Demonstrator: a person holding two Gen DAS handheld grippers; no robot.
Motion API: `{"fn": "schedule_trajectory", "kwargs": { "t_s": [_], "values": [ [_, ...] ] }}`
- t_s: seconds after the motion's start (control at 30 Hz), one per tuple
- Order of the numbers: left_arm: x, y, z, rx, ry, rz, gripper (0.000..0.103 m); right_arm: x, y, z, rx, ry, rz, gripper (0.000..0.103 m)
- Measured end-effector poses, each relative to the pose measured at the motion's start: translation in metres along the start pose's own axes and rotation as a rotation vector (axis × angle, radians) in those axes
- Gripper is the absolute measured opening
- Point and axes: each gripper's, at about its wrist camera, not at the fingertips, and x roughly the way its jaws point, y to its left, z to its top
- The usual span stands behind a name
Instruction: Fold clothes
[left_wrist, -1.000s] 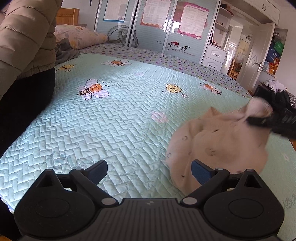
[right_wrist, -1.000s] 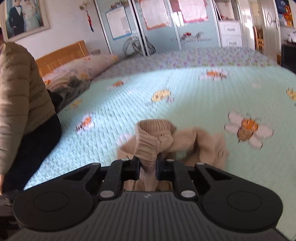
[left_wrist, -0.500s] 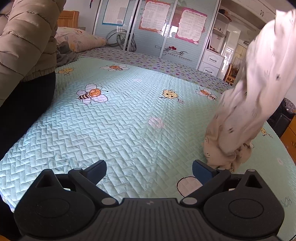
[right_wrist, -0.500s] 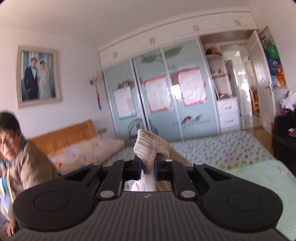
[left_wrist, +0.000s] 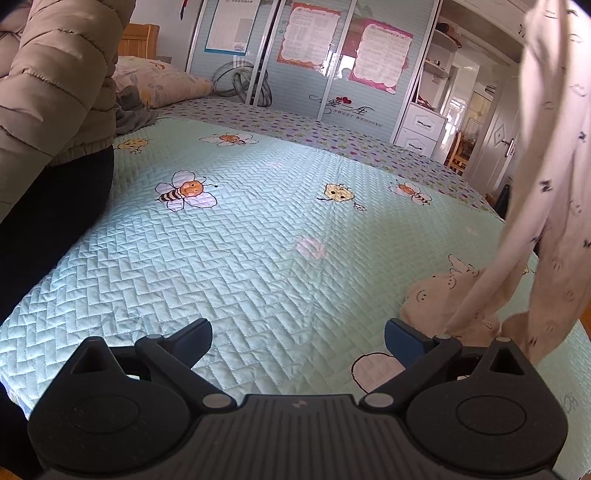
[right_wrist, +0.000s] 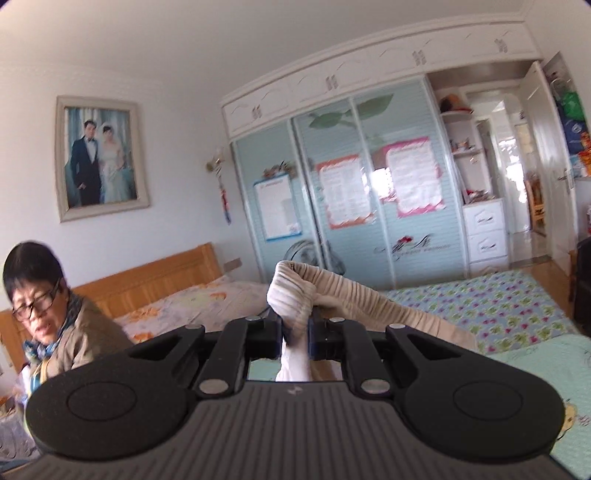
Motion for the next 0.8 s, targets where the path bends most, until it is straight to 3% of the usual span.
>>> {"fn": "schedule_trajectory", "kwargs": {
  "t_s": [0.17,0.3,0.4,0.5,0.7,0.8],
  "values": [
    [-0.005,0.005,-0.003,0.000,-0.001,0.006,0.100,0.040,0.035,-0.039,0.002,0.100,0.050,0.015],
    [-0.006,0.014,-0.006,-0.013,0.004,0.019,0.100,0.063,0.062,-0.086,-0.063,0.230,0.056,0.033],
    [-0.006,0.019,-0.009,-0.018,0.012,0.027,0.100,0.073,0.077,-0.119,-0.115,0.310,0.061,0.040],
    [-0.003,0.023,-0.013,-0.023,0.025,0.035,0.100,0.071,0.074,-0.144,-0.111,0.341,0.059,0.061],
    [0.001,0.024,-0.018,-0.028,0.042,0.042,0.100,0.050,0.037,-0.197,-0.096,0.364,-0.007,0.065],
    [0.007,0.022,-0.019,-0.014,0.052,0.051,0.101,0.033,0.008,-0.246,-0.083,0.393,-0.099,0.070]
  ]
}}
